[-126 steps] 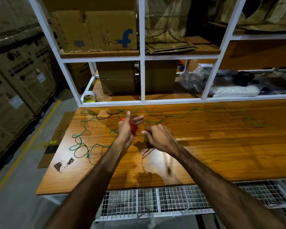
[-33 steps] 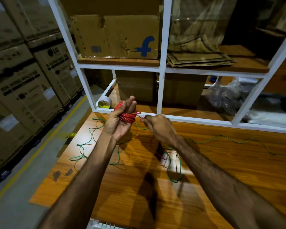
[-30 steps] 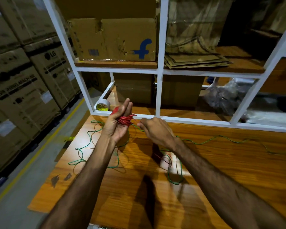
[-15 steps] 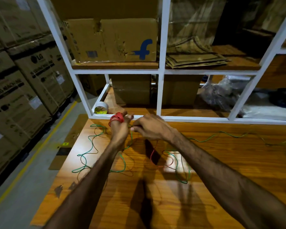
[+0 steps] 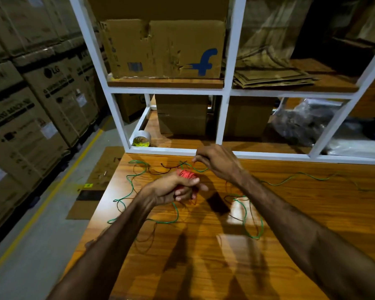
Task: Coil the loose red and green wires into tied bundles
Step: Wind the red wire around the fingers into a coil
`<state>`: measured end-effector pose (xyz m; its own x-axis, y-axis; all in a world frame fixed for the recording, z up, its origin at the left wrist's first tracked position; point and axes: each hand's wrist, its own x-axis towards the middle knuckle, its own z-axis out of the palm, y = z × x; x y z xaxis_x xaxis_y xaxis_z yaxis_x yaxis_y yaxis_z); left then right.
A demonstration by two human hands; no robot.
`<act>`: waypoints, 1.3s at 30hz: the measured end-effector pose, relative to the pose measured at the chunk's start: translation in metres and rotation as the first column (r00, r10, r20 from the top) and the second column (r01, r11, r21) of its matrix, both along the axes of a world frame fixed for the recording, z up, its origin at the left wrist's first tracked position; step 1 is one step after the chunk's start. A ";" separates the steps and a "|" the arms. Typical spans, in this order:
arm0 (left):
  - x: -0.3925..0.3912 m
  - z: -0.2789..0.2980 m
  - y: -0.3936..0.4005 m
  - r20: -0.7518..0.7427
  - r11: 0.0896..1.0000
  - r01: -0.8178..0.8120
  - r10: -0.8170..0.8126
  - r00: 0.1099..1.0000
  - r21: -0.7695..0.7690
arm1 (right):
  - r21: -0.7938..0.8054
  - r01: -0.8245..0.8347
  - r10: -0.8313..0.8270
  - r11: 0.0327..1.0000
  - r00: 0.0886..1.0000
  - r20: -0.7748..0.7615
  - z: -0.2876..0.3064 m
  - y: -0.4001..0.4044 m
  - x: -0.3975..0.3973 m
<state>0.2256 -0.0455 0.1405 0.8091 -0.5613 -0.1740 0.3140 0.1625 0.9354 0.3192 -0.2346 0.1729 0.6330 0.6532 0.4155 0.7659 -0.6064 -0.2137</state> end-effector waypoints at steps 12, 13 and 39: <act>0.021 0.023 -0.015 -0.331 0.573 -0.431 0.275 0.903 -0.697 | 0.040 0.116 -0.106 0.992 0.976 -0.189 -0.045 0.012 -0.041; 0.025 0.024 -0.018 -0.354 0.560 -0.483 0.330 0.875 -0.673 | 0.024 0.112 -0.105 0.993 0.974 -0.203 -0.044 0.013 -0.044; 0.016 -0.042 0.002 -0.079 0.973 0.085 -0.070 0.994 0.214 | -0.065 -0.124 0.106 0.990 0.968 -0.229 -0.002 -0.026 0.001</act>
<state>0.2417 -0.0431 0.0984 0.7458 -0.5644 -0.3539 0.3843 -0.0695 0.9206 0.3198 -0.2610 0.1708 0.6231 0.7519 0.2155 0.7691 -0.5389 -0.3436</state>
